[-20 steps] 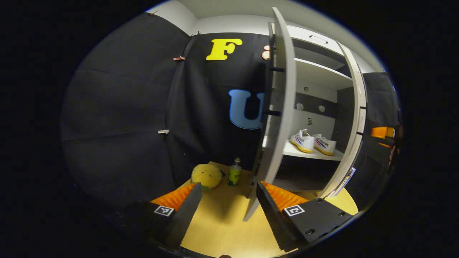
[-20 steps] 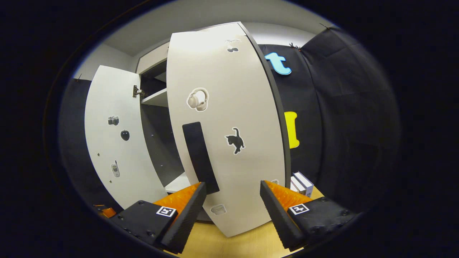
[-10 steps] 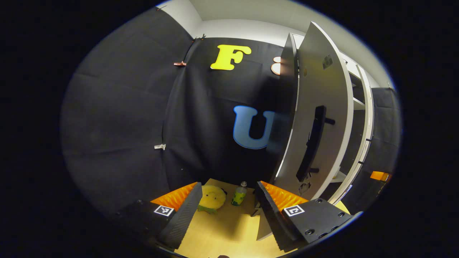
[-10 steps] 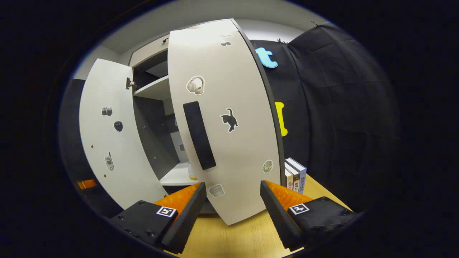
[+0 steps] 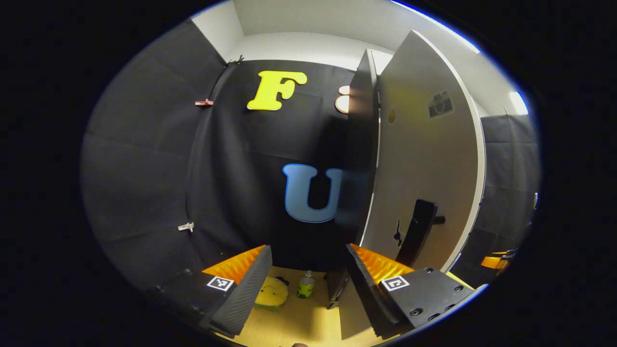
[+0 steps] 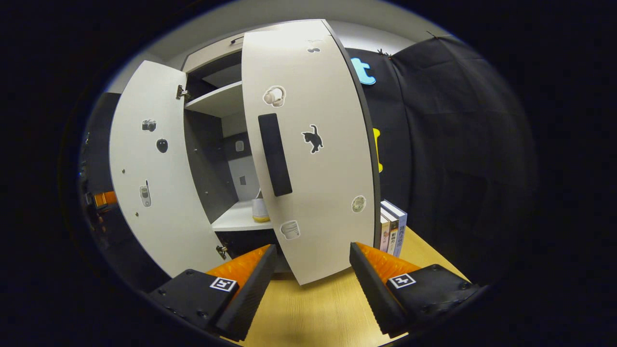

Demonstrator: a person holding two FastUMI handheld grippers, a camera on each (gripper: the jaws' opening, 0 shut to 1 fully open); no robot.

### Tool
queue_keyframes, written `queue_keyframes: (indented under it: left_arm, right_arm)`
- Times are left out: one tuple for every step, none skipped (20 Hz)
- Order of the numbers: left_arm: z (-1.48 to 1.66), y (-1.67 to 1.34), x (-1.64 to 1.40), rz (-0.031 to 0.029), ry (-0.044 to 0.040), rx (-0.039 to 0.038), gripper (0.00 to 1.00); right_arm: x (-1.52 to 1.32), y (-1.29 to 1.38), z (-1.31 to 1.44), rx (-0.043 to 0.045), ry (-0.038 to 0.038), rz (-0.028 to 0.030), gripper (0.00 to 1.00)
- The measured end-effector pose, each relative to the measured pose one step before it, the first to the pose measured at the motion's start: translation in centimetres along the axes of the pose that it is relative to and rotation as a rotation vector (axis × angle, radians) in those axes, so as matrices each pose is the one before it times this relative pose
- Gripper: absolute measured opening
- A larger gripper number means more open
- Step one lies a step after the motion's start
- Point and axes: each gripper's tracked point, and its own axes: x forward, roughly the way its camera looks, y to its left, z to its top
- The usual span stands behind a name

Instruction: Grab one shoe with the right hand and put it into the shoe cabinet, grab the other shoe with the left hand and put it into the shoe cabinet; then close the right door with the right hand and the left door with the left hand.

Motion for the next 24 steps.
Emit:
queue_keyframes:
  left_arm:
    - [0.204, -0.633, 0.201, -0.01201, -0.00216, 0.01349, 0.95]
    - [0.296, -0.657, 0.147, -0.01225, -0.00377, 0.00800, 0.95]
    - [-0.008, -0.479, 0.141, -0.00664, 0.00049, 0.01014, 0.93]
    - [0.083, -0.323, 0.061, 0.00643, -0.00012, 0.02174, 0.95]
    - [0.145, -0.267, 0.099, 0.00996, -0.00229, 0.02829, 0.95]
    - [0.176, -0.449, 0.132, 0.00403, -0.00182, 0.02679, 0.95]
    - [-0.123, -0.126, 0.173, 0.01250, 0.00147, 0.01818, 0.95]
    - [-0.076, -0.258, -0.027, -0.00292, 0.00137, 0.00024, 0.90]
    - [-0.246, -0.345, 0.014, -0.00750, 0.00979, -0.02049, 0.91]
    - [-0.308, -0.322, -0.045, -0.00169, 0.00939, -0.03867, 0.89]
    - [-0.067, -0.331, -0.015, 0.00294, 0.00527, -0.03328, 0.89]
    - [-0.174, -0.210, -0.234, 0.00713, 0.00246, -0.02058, 0.89]
    - [-0.030, -0.463, -0.182, 0.00918, -0.00016, -0.00594, 0.89]
    - [-0.069, -0.649, -0.003, 0.00335, -0.00139, 0.00215, 0.89]
    - [-0.135, -0.895, 0.003, -0.00453, 0.00465, 0.00321, 0.89]
    - [-0.092, -1.121, -0.029, -0.00657, 0.00398, 0.00236, 0.88]
    - [-0.116, -1.103, 0.017, -0.00610, 0.00550, 0.00584, 0.88]
    - [0.037, -1.323, 0.015, -0.00384, 0.00192, 0.00999, 0.88]
    - [-0.119, -1.371, 0.252, -0.00075, 0.00291, 0.00951, 0.88]
    - [-0.278, -1.555, 0.053, -0.00095, 0.01586, 0.00648, 0.88]
    - [-0.081, -1.682, -0.037, 0.00039, 0.00260, 0.00515, 0.92]
    - [0.246, -1.856, 0.088, -0.00377, -0.01347, 0.00551, 0.88]
    - [-0.131, -2.186, 0.186, -0.01438, -0.00868, 0.00011, 0.88]
    - [-0.256, -1.987, 0.357, -0.01610, -0.00294, -0.01521, 0.84]
  right_arm:
    - [-0.184, -0.410, -0.158, 0.00423, 0.00108, -0.00854, 0.98]
    - [-0.192, -0.353, -0.184, 0.00665, 0.00261, -0.00680, 0.98]
    - [-0.084, -0.543, -0.247, 0.01012, 0.00604, -0.00502, 0.98]
    - [-0.042, -0.434, -0.266, 0.01167, 0.00874, -0.00475, 0.98]
    - [-0.006, -0.496, -0.250, 0.01173, 0.01060, -0.00685, 0.98]
    - [0.017, -0.543, -0.232, 0.01107, 0.00729, -0.00766, 0.98]
    - [0.085, -0.478, -0.018, 0.00826, 0.00232, -0.00550, 0.99]
    - [0.066, -0.474, 0.123, -0.00037, -0.00307, -0.00441, 0.98]
    - [-0.069, -0.444, 0.195, -0.00901, -0.00833, -0.00084, 0.98]
    - [-0.015, -0.266, 0.335, -0.01422, -0.00888, 0.00388, 0.98]
    - [0.074, -0.298, 0.373, -0.01763, -0.00842, 0.00330, 0.98]
    - [-0.040, -0.236, 0.296, -0.02093, -0.00845, 0.00609, 0.98]
    - [0.033, -0.261, 0.221, -0.01429, -0.00471, 0.00585, 0.98]
    - [0.071, -0.215, 0.148, -0.01026, -0.00195, 0.00788, 0.98]
    - [0.018, -0.169, 0.006, -0.00483, 0.00355, 0.00966, 0.98]
    - [0.088, -0.307, -0.025, -0.00108, 0.00295, 0.00809, 0.98]
    - [0.032, -0.342, 0.037, -0.00190, -0.00050, 0.00578, 0.98]
    - [0.241, -0.497, 0.091, -0.00308, -0.00114, 0.00375, 0.98]
    - [0.257, -0.603, 0.104, -0.00249, -0.00150, 0.00226, 0.98]
    - [0.222, -0.700, 0.046, -0.00104, 0.00027, 0.00191, 0.98]
    - [-0.042, -0.583, -0.018, -0.00033, -0.00084, -0.00041, 0.98]
    - [-0.018, -0.874, -0.019, 0.00011, 0.00039, -0.00326, 0.98]
    - [-0.044, -0.853, -0.068, 0.00298, 0.00333, -0.00250, 0.98]
    - [-0.002, -0.804, -0.007, 0.00683, 0.00332, -0.00037, 0.98]
